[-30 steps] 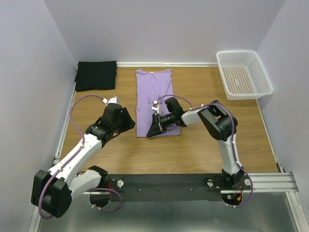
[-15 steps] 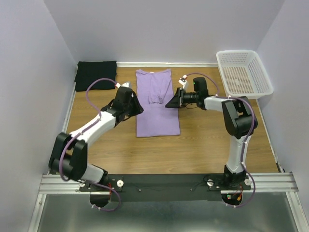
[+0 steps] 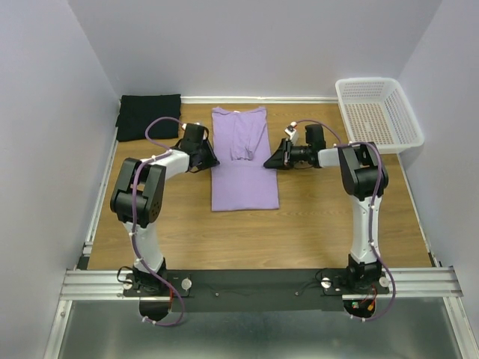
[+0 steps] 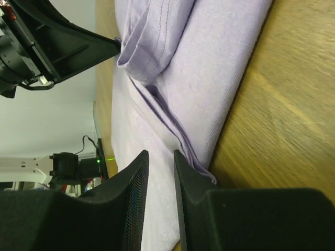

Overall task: Fold and stack the t-shirts
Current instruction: Fold the tshirt

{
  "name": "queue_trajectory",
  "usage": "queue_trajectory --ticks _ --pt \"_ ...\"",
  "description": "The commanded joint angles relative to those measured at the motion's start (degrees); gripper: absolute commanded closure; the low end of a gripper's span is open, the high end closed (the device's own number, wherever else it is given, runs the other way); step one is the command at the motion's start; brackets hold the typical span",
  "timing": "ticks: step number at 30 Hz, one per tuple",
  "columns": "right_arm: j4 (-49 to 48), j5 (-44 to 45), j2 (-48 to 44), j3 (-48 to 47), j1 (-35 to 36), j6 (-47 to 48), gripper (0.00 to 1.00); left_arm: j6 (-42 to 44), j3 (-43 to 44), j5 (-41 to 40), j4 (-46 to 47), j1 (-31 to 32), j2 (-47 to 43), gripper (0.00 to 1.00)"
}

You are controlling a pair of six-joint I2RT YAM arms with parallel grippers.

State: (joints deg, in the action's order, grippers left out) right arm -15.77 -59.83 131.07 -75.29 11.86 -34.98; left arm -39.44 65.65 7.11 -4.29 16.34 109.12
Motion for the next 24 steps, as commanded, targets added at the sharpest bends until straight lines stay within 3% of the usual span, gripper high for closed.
queue_trajectory --ticks 1,6,10,13,16,20,24 --pt "1.8 3.76 2.53 1.1 -1.57 2.11 0.66 -0.11 0.01 1.24 -0.1 -0.87 1.36 0.71" --pt "4.07 5.69 -4.31 3.48 -1.57 4.21 0.66 0.76 -1.66 1.94 -1.24 -0.96 -4.17 0.67" --pt "9.16 10.16 -12.66 6.28 -1.57 6.33 0.65 3.49 -4.65 0.71 -3.7 -0.87 -13.64 0.46" --pt "17.3 14.29 -19.06 7.52 -0.79 9.91 0.61 5.42 -7.36 -1.05 -6.68 -0.69 -19.19 0.39" --pt "26.45 26.03 -25.83 9.36 1.14 13.71 0.41 9.01 -9.3 -2.89 -10.62 -0.08 -26.22 0.22" --pt "34.83 40.0 -33.39 14.01 6.93 14.07 0.26 11.32 -12.55 -10.76 -17.83 1.33 -35.96 0.14" --pt "41.95 52.52 -36.84 15.78 14.74 11.52 0.21 9.47 -15.63 -14.67 -21.8 2.03 -43.27 0.12"
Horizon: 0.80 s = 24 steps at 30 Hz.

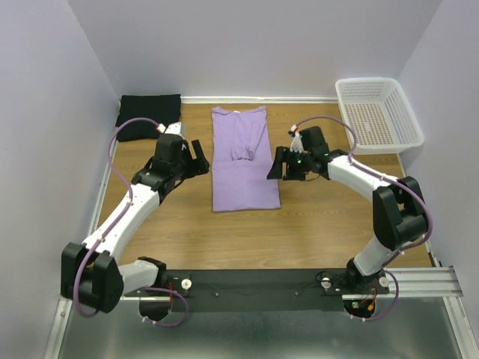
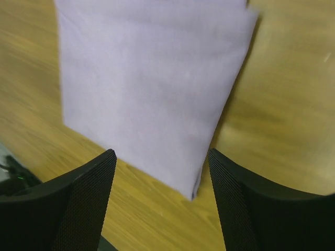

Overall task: Fold and stack the t-shirts
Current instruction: Fold the tshirt

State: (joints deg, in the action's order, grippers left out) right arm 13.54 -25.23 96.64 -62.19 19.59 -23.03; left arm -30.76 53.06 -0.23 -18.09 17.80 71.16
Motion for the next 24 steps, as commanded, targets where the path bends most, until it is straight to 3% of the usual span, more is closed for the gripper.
queue_trajectory --ticks 1,8,24 --pt "13.78 19.85 -2.68 3.56 8.43 -2.18 0.21 0.27 -4.27 -7.42 -9.67 0.65 -6.28 0.12" --pt "15.2 27.34 -1.9 5.6 14.33 -6.94 0.45 -3.16 -10.43 -6.1 -11.88 1.71 -12.96 0.12" --pt "15.64 31.03 4.69 4.45 18.98 -11.77 0.51 -5.88 -11.14 -7.41 -10.74 6.63 -9.46 0.12"
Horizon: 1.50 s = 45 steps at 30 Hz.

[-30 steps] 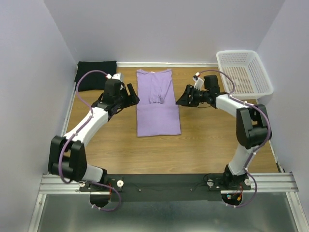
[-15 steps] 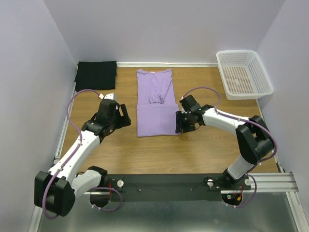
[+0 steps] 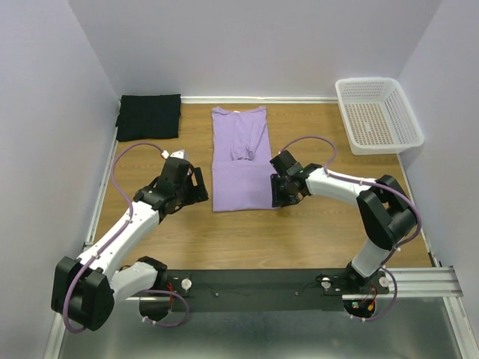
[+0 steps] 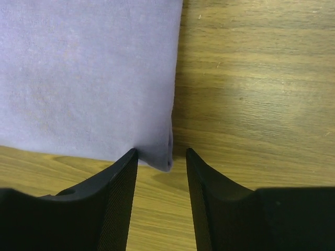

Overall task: Fold and stack the t-shirts
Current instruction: Fold the tshirt

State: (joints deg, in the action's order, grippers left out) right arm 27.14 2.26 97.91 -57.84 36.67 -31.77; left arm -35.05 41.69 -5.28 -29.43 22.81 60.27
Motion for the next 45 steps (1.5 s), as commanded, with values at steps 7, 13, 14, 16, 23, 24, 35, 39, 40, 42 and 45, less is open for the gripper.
queue_trajectory --ticks 7,13,14,16,23,24,35,39,40,42,45 --pt "7.05 4.94 7.21 0.1 3.85 -6.55 0.58 -3.18 1.46 -4.39 -0.01 5.31 4.94 0.12" --pt "9.86 6.09 8.79 0.54 4.47 -7.52 0.66 -4.06 2.69 -3.77 -0.1 7.51 8.72 0.11" --pt "10.04 6.0 9.05 0.54 4.38 -7.52 0.7 -4.15 3.04 -3.95 -0.19 7.86 10.2 0.11" --pt "10.04 6.17 9.49 0.19 4.47 -7.17 0.76 -4.15 3.92 -4.13 -0.45 8.65 11.53 0.11" --pt "10.04 5.91 9.32 -0.07 4.47 -6.03 1.0 -5.64 6.38 -4.56 -1.07 10.5 17.24 0.11" --pt "10.04 5.82 9.32 -0.25 4.38 -5.76 1.0 -6.43 6.47 -4.57 -1.15 10.59 17.77 0.12" --pt "9.95 5.38 9.06 -0.51 4.38 -3.65 1.0 -11.97 7.7 -5.18 -2.12 11.56 24.98 0.36" --pt "9.95 5.04 8.62 -0.43 4.38 -3.39 1.0 -12.41 9.1 -5.27 -2.47 11.73 27.17 0.35" --pt "9.95 5.03 8.62 -0.43 4.38 -3.39 1.0 -12.5 9.37 -5.36 -2.47 11.73 27.44 0.35" --pt "9.95 4.95 8.53 -0.43 4.38 -3.3 0.99 -13.03 9.55 -5.44 -2.39 11.73 28.41 0.35" --pt "9.87 4.94 8.44 -0.43 4.47 -3.04 1.0 -13.55 9.81 -4.92 -1.6 11.91 29.11 0.35"
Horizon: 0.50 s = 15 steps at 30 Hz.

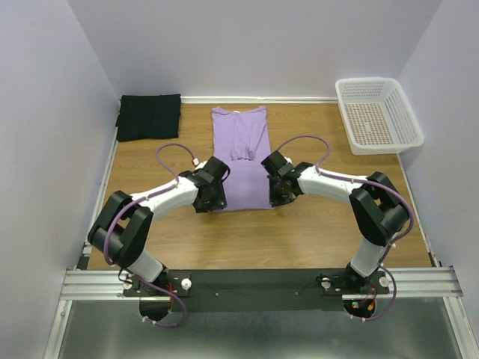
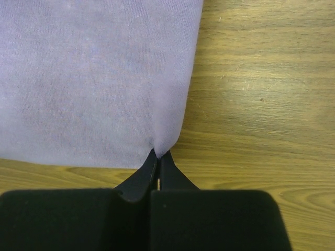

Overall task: Fold and stack the t-shirts
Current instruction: Fold the tshirt

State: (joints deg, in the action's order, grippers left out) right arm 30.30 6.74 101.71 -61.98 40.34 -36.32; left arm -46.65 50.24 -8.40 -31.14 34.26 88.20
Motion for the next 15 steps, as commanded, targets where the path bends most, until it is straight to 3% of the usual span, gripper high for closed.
queue_trajectory --ticks 1,15 --pt "6.7 0.46 4.72 3.7 0.71 1.6 0.99 -2.38 1.44 -1.88 0.2 0.46 1.27 0.35" --pt "6.7 -0.33 5.34 3.27 0.71 2.13 1.0 -4.23 1.09 -1.35 1.43 0.46 7.77 0.37"
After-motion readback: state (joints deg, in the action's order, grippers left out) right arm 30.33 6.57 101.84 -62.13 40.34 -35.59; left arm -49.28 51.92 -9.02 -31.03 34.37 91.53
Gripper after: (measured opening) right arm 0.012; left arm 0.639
